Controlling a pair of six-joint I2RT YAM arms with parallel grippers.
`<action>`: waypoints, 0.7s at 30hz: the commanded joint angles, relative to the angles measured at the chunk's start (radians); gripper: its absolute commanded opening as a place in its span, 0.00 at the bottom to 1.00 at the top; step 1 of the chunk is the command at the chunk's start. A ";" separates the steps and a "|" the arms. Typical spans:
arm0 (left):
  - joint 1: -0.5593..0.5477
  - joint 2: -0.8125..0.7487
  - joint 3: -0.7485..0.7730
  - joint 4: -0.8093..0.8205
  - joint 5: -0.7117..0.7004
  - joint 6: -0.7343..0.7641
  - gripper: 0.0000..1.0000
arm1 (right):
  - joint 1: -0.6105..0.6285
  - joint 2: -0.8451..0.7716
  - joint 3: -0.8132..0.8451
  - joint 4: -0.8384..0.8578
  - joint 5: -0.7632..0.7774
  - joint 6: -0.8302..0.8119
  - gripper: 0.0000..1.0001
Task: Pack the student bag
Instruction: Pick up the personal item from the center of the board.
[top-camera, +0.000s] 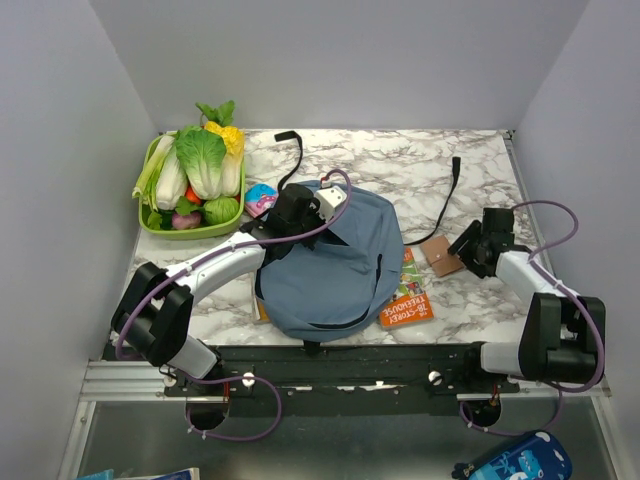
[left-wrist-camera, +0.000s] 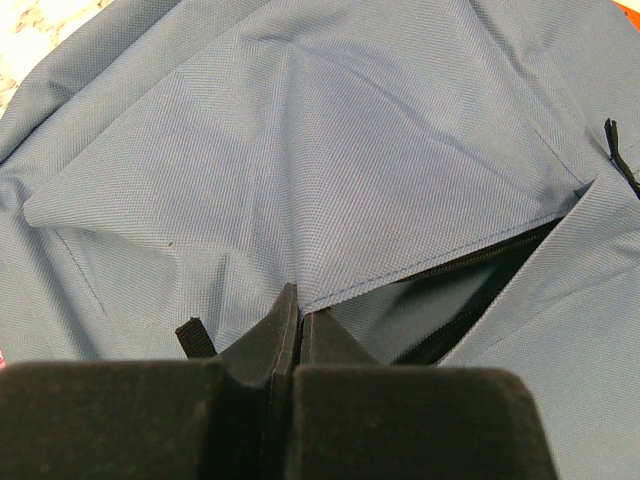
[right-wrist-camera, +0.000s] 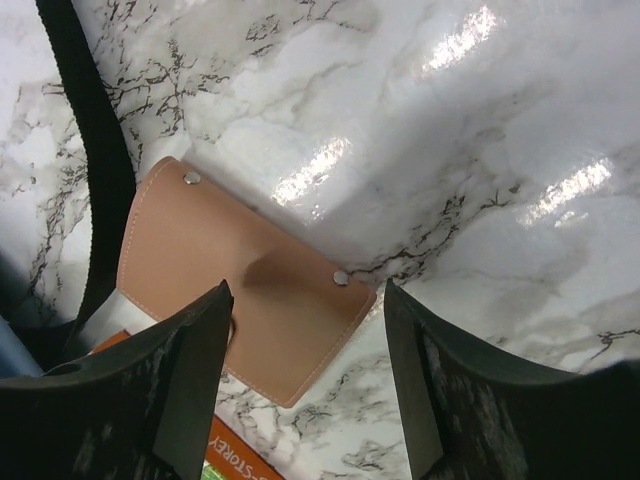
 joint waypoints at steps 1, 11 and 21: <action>-0.001 -0.020 0.006 0.034 0.006 -0.007 0.00 | -0.002 0.060 0.036 -0.010 -0.016 -0.048 0.71; -0.002 -0.018 0.016 0.023 0.005 -0.001 0.00 | -0.001 0.076 -0.009 0.042 -0.108 -0.065 0.61; -0.002 -0.012 0.033 0.019 0.006 -0.008 0.00 | -0.001 -0.024 -0.090 0.090 -0.180 -0.039 0.05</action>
